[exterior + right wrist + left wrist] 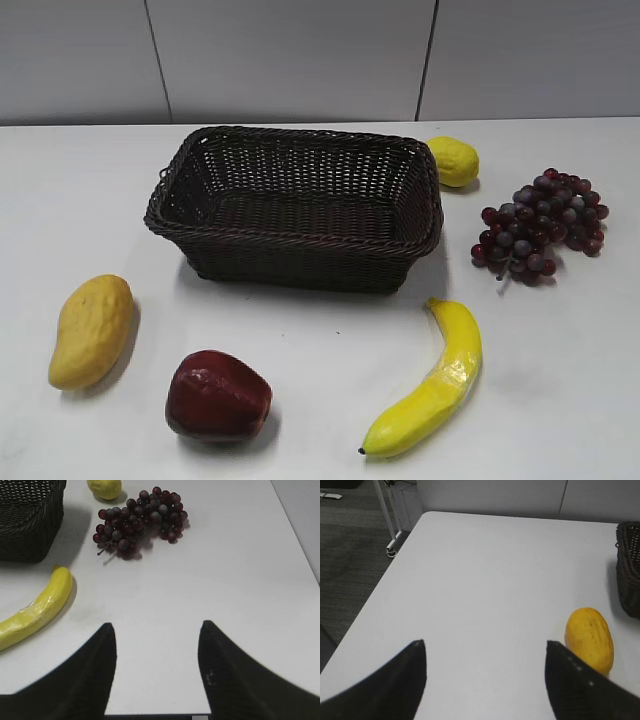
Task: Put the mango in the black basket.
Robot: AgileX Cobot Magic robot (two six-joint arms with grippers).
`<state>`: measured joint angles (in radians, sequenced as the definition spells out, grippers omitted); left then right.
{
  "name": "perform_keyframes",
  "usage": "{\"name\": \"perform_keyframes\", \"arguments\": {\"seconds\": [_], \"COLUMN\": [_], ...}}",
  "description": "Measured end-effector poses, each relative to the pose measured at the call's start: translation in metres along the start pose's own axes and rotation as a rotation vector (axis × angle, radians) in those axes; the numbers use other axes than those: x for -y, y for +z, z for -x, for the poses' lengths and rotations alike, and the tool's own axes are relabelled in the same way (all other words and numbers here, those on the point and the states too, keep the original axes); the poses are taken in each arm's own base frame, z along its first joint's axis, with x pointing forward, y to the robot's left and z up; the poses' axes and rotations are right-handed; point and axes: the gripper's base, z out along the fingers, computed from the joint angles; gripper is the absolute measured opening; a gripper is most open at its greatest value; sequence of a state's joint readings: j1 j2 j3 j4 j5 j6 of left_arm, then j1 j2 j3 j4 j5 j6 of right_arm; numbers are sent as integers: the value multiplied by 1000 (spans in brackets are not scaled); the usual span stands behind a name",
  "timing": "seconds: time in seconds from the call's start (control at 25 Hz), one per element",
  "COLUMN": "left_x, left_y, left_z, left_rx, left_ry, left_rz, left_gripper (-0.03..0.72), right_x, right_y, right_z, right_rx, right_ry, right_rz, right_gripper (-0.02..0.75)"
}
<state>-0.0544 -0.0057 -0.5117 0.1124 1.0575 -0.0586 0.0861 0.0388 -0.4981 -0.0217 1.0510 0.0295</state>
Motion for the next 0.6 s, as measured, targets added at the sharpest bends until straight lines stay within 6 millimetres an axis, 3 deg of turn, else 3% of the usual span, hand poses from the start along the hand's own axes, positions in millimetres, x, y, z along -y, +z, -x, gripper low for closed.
{"name": "perform_keyframes", "arguments": {"seconds": [0.6], "left_x": [0], "left_y": [0], "left_z": [0], "left_rx": [1], "left_ry": [0], "left_rz": [0], "left_gripper": [561], "right_x": [0], "right_y": [0], "right_z": [0], "right_rx": [0], "right_ry": [-1], "right_rz": [0], "right_gripper": [407]}}
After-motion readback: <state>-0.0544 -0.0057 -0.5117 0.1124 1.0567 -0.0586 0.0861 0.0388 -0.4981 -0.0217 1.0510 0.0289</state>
